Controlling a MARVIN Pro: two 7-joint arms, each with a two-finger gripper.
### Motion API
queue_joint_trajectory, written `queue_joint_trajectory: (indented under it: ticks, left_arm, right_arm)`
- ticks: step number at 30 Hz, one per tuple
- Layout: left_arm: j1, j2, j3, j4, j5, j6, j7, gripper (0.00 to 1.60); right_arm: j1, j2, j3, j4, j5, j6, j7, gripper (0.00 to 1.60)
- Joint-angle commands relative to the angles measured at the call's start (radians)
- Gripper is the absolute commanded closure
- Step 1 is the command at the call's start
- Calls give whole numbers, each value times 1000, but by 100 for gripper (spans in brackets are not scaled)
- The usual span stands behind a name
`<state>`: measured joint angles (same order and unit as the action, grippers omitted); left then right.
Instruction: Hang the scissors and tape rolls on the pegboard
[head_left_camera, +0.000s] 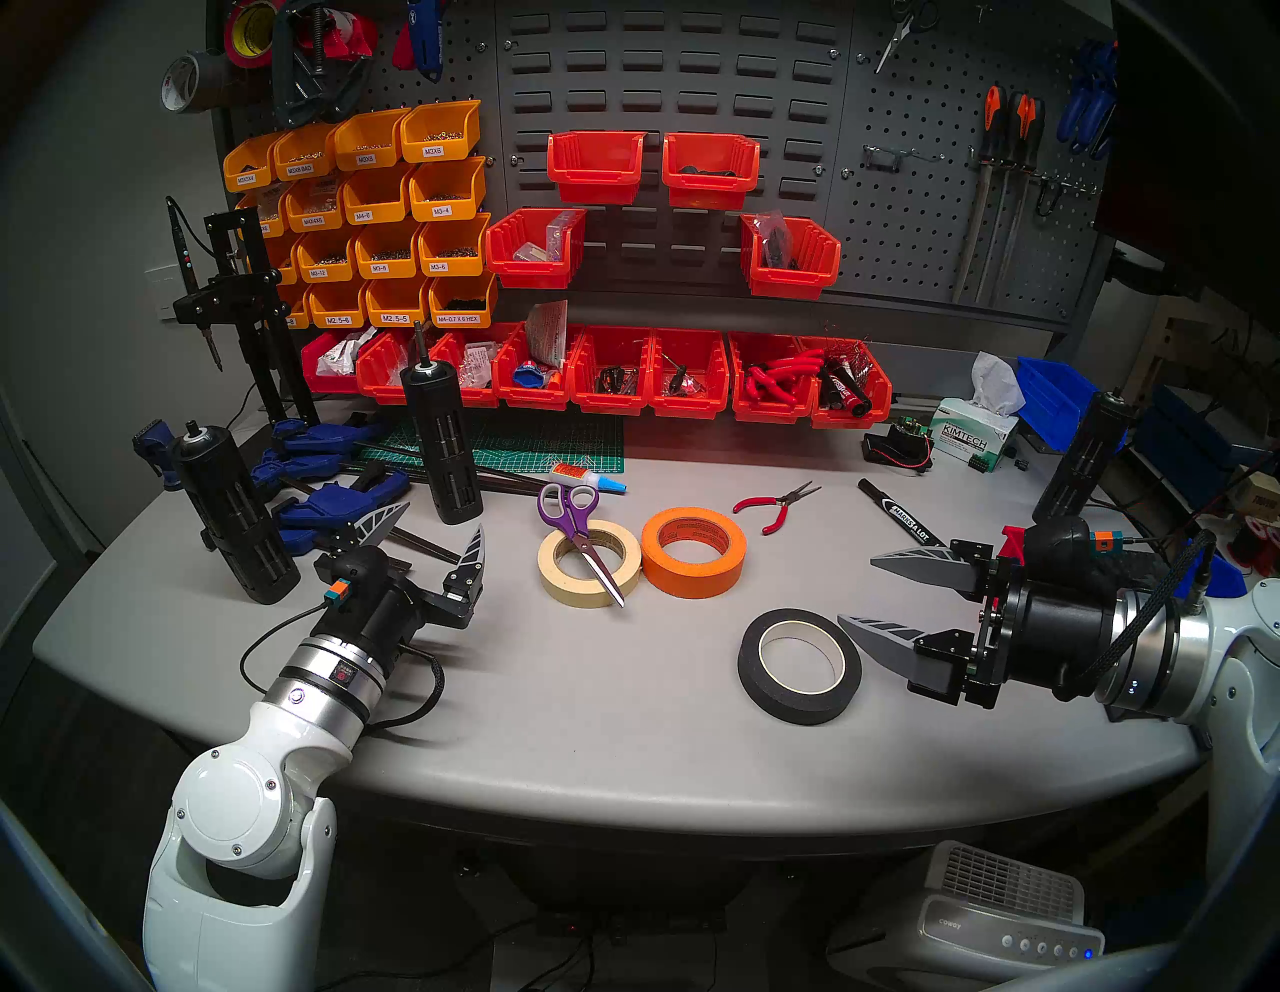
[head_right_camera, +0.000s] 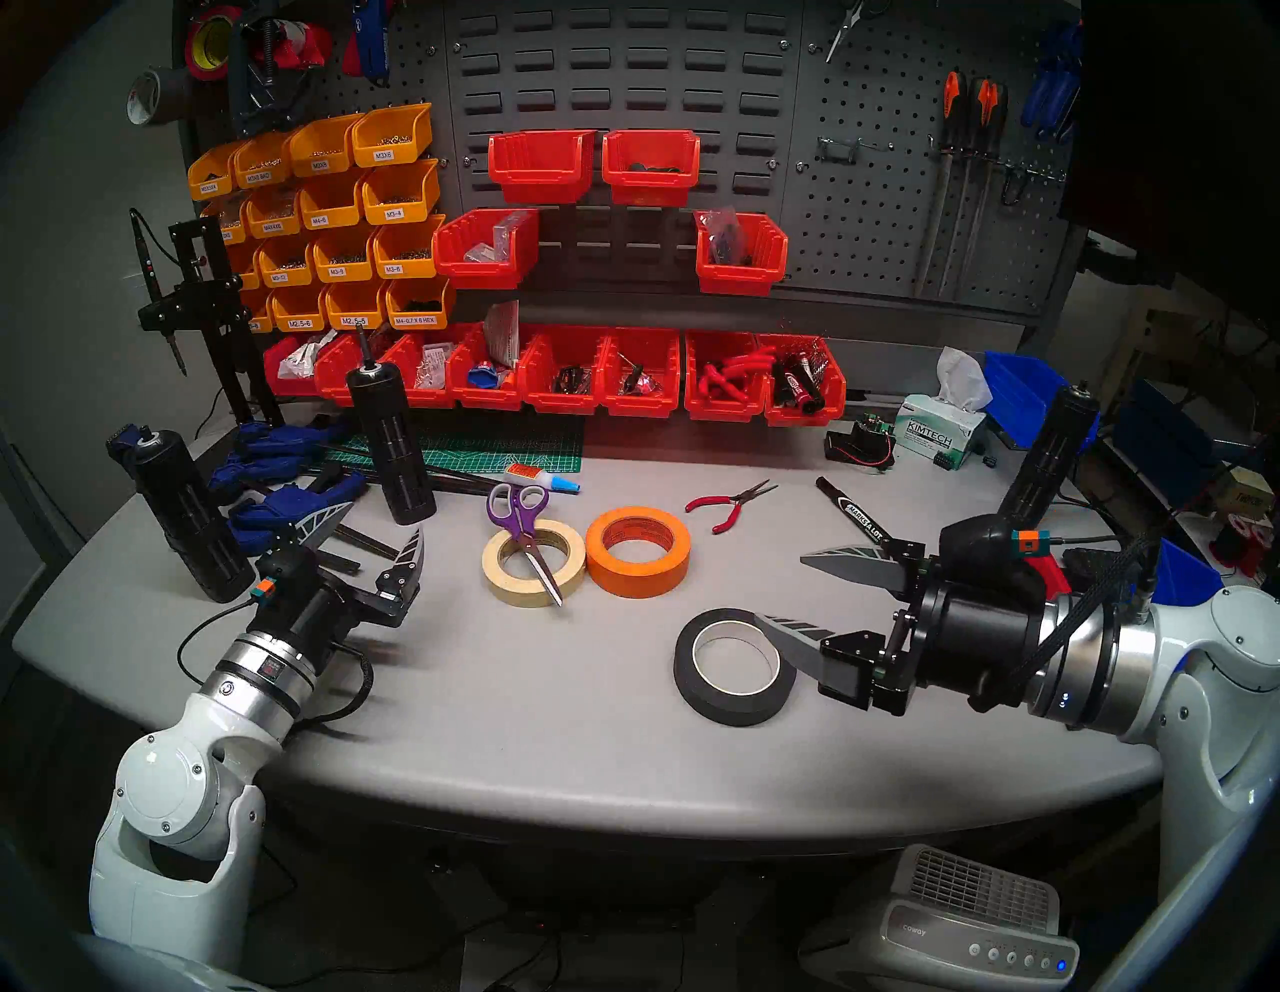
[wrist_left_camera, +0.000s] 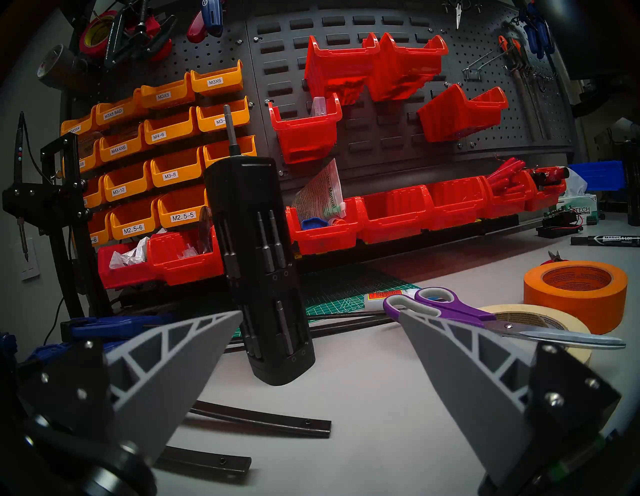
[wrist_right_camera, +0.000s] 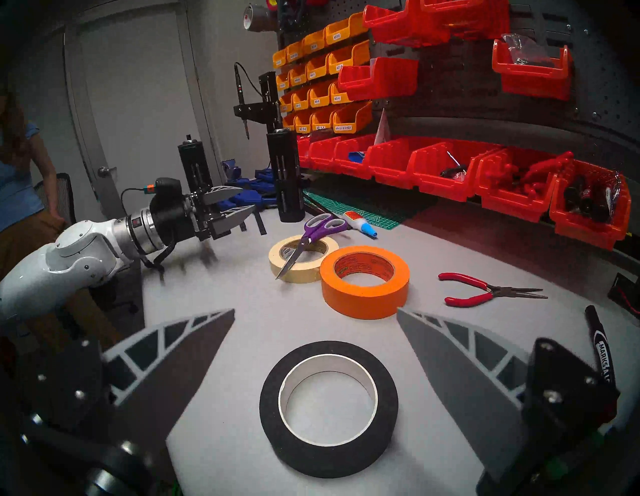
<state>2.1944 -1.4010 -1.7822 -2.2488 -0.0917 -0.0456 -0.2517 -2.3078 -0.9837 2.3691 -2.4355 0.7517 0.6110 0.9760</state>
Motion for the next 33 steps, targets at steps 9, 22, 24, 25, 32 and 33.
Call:
queue_joint_trajectory:
  ticks: [9, 22, 24, 25, 32, 33]
  left_arm:
    - [-1, 0, 2, -12, 0, -5, -1, 0]
    - [-1, 0, 2, -13, 0, -5, -1, 0]
    - [-1, 0, 2, -13, 0, -5, -1, 0]
    - [-1, 0, 2, -13, 0, -5, -1, 0]
    - [-1, 0, 2, -13, 0, -5, -1, 0]
    - [-1, 0, 2, -13, 0, -5, -1, 0]
  right_arm:
    - [2, 73, -16, -8, -64, 45, 2, 0]
    - [19, 92, -59, -8, -115, 118, -47, 0]
    - [27, 103, -67, -8, -120, 133, -55, 0]
    - [30, 107, -70, -8, -122, 139, -58, 0]
    - [103, 146, -111, -8, -113, 194, -100, 0]
    - [109, 150, -113, -8, -110, 199, -101, 0]
